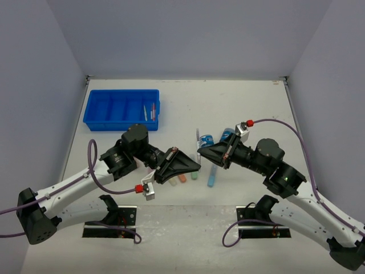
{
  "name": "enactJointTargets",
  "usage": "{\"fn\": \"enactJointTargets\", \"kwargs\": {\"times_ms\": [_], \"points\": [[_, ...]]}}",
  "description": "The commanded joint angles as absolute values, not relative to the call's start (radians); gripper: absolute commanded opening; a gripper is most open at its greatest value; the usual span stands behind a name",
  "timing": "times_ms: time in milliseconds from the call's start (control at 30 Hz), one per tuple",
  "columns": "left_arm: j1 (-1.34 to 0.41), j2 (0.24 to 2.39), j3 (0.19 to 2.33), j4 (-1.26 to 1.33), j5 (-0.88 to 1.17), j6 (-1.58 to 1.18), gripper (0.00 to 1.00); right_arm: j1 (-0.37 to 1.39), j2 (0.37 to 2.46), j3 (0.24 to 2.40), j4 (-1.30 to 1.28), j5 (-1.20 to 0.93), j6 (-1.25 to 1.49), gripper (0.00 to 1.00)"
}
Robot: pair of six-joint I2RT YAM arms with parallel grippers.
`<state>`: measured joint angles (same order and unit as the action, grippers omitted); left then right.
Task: Sort the stationery into containers
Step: Close the pen cap on the pen.
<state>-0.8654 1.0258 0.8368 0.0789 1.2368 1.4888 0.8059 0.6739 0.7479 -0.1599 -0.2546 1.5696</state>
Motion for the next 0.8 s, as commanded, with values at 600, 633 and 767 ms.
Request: {"fn": "enactJointTargets", "kwargs": {"times_ms": [600,633,767], "points": [[-0.836,1.026,0.829,0.184,1.116,1.489,0.00,0.815,0.678,0.782,-0.168,-0.233,1.587,0.00],[-0.836,1.034,0.831,0.195,1.114,1.488,0.00,0.816,0.678,0.776,-0.164,-0.235,1.592,0.00],[-0.836,1.048,0.831,0.215,1.108,1.477,0.00,0.815,0.681,0.742,-0.129,-0.238,1.627,0.00]]}}
